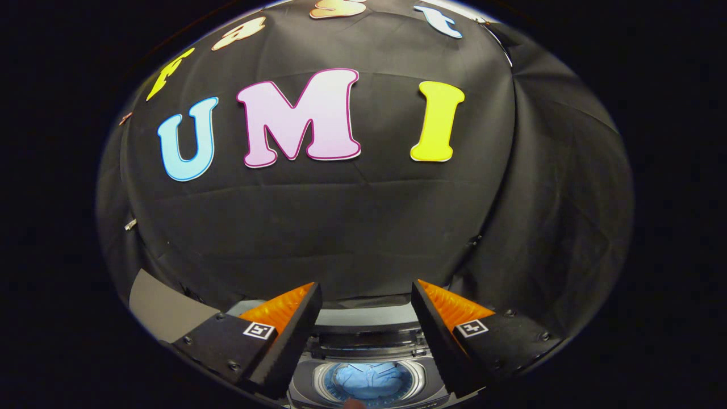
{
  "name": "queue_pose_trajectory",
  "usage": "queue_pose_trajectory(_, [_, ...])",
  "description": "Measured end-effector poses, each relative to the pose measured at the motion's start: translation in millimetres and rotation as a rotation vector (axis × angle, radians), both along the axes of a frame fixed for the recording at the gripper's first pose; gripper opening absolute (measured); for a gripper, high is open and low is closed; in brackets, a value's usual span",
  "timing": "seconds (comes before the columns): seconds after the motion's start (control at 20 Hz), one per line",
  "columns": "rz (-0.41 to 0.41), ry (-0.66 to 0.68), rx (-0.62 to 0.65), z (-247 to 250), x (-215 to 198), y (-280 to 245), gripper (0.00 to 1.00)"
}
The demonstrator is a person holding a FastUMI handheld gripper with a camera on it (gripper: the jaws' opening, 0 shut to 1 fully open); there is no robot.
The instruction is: Put the clothes into the washing machine and then close the washing machine lid.
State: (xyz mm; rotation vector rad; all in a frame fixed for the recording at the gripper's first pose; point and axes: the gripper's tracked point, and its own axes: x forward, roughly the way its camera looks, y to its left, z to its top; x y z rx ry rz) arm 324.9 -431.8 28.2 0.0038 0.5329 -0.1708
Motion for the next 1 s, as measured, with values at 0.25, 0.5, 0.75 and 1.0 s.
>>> queue_pose_trajectory(0.25, [-0.004,0.042,-0.005,-17.4,20.3,-3.3,1.0])
queue_pose_trajectory(0.5, [0.0,0.093,-0.001,-46.0,29.2,-1.7,1.0])
queue_pose_trajectory(0.75, [0.004,0.188,-0.011,-83.0,23.5,-3.0,1.0])
queue_pose_trajectory(1.0, [-0.004,0.207,0.038,-99.8,11.3,-2.4,1.0])
